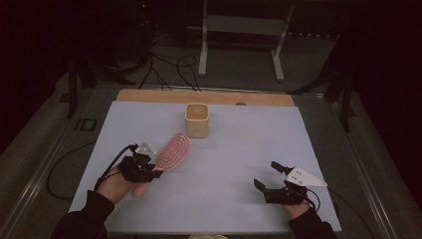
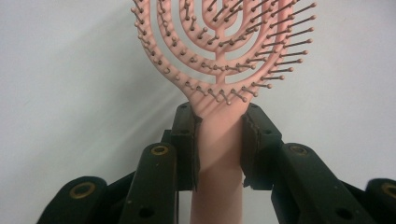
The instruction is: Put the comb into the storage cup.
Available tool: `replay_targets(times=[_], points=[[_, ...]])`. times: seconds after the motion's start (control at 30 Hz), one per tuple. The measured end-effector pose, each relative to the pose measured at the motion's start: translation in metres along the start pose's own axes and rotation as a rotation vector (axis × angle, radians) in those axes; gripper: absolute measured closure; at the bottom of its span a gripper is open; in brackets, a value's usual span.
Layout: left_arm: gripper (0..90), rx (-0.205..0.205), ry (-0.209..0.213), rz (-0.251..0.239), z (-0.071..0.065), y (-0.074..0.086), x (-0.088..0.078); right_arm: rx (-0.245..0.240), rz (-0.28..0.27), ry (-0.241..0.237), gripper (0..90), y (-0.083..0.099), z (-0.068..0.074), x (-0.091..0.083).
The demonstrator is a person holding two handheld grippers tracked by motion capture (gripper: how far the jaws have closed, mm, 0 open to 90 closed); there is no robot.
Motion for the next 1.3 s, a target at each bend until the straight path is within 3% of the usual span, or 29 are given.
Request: replay_targets(times=[0.5, 0.63, 0.93, 1.03, 1.13, 1.3], points=[[71.0, 0.029, 0.017, -0.085, -0.021, -0.029, 0.004, -0.002, -0.005, 0.005, 9.0, 0.0, 0.0, -0.001], [71.0, 0.041, 0.014, -0.139, -0.029, -0.038, 0.001, -0.001, -0.006, 0.005, 9.0, -0.001, 0.0, -0.001], [71.0, 0.025, 0.024, -0.233, -0.036, -0.051, -0.003, -0.001, -0.006, 0.004, 9.0, -0.001, 0.0, -0.001], [71.0, -0.001, 0.029, -0.275, -0.036, -0.055, -0.002, 0.0, -0.006, 0.002, 9.0, 0.0, -0.001, -0.001], [71.0, -0.002, 0.024, -0.286, -0.036, -0.055, -0.002, 0.001, -0.006, 0.001, 9.0, 0.0, -0.001, -0.001], [71.0, -0.033, 0.013, -0.38, -0.04, -0.055, 0.002, 0.001, -0.006, 0.003, 9.0, 0.0, -0.001, -0.001]])
Point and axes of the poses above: each handheld gripper's, and its own axes: x roughly forward along the jaws, y roughly out of its underside, z roughly to its left, the point moved 5 cm from there along x, roughly forward along the jaws, and after that the axes turned 15 degrees about z, right-handed, at the moved point
